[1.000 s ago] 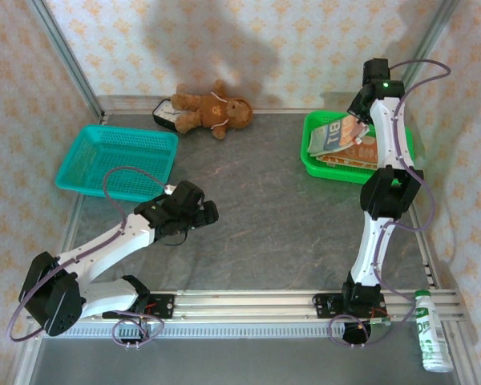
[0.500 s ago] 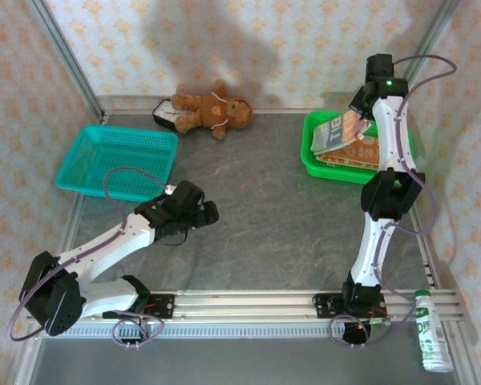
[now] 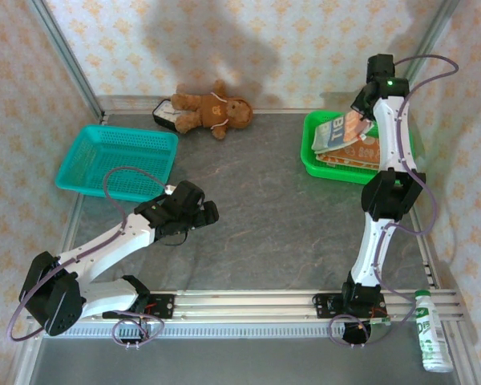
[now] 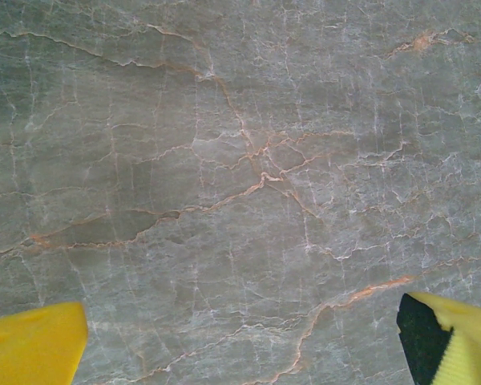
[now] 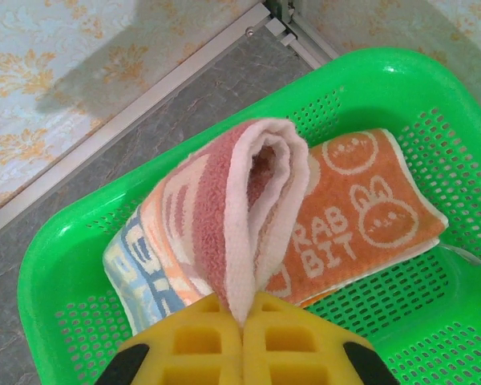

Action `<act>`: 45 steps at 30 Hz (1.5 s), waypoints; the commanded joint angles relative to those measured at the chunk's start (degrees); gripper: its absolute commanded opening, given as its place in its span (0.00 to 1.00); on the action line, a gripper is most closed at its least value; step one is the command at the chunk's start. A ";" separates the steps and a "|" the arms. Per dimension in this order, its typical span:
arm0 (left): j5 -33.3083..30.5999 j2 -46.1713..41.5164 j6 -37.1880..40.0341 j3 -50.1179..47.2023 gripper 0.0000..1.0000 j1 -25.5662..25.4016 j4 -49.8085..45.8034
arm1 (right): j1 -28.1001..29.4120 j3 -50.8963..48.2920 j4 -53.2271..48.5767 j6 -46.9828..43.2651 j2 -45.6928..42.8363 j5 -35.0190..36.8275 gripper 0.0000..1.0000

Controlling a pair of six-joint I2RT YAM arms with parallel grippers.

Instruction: Fold and stack the towels

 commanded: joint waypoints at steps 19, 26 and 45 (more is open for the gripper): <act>0.30 0.87 0.45 1.32 1.00 0.59 0.32 | 0.50 1.92 2.14 1.49 -5.93 -11.14 0.00; 0.67 0.97 0.35 1.29 1.00 0.63 0.49 | 0.41 1.84 2.05 1.37 -6.27 -9.79 0.00; 0.25 0.70 0.37 1.14 1.00 0.63 0.34 | -2.09 0.35 2.14 -0.75 -1.23 -6.87 0.00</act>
